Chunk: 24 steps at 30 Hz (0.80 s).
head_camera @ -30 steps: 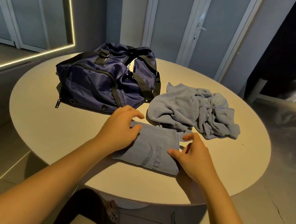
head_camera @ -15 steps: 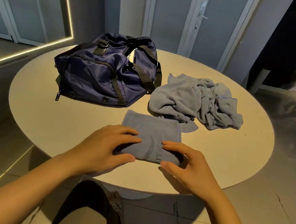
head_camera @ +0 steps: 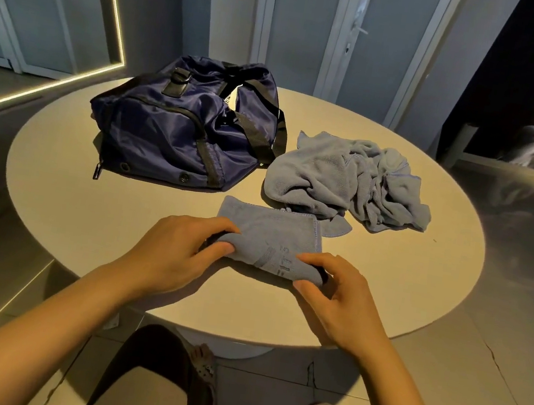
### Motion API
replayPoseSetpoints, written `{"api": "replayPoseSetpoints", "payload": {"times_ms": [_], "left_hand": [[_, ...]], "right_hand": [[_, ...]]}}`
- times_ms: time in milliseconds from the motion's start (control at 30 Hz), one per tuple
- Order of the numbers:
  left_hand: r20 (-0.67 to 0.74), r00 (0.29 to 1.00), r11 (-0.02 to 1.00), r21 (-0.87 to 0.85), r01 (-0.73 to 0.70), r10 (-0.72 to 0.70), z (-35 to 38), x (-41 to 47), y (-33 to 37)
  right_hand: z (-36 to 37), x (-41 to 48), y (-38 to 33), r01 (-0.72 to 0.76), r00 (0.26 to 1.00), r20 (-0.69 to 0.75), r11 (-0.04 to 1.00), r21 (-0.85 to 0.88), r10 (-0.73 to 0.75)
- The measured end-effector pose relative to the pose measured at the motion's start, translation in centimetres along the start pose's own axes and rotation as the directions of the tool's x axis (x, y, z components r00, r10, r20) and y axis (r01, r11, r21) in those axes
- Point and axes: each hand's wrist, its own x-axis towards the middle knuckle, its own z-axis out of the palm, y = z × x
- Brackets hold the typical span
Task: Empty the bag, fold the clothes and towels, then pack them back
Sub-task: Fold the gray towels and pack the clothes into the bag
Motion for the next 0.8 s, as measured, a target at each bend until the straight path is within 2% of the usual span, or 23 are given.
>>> {"api": "replayPoseSetpoints", "payload": {"times_ms": [133,233,333,400,633,800], "left_hand": [[-0.029,1.0,1.0,0.003,0.001,-0.001,0.4,-0.4,-0.2],[-0.019,0.999,0.993,-0.112,0.038,-0.04,0.5,-0.7,-0.9],[-0.044,0.993,0.972,-0.213,0.096,-0.108,0.6,0.1,-1.0],[-0.079,0.984,0.966,-0.221,0.137,-0.157,0.6,0.8,-0.8],[-0.205,0.959,0.98,-0.065,0.186,-0.196,1.4,2.2,0.7],[-0.279,0.911,0.951,-0.032,0.308,-0.304,2.3,3.3,1.0]], "right_hand": [[0.4,0.4,0.3,-0.002,0.997,-0.08,1.0,0.004,0.002],[0.7,0.7,0.0,-0.018,0.995,-0.102,1.0,0.016,0.02],[0.3,0.7,-0.5,-0.044,0.996,-0.075,0.992,0.118,0.053],[0.1,0.6,-0.6,-0.045,0.999,-0.023,0.988,0.15,0.049],[0.1,2.2,0.4,-0.033,0.992,-0.127,0.998,-0.046,0.027],[0.2,5.1,0.2,-0.081,0.985,-0.162,0.988,-0.134,0.058]]}}
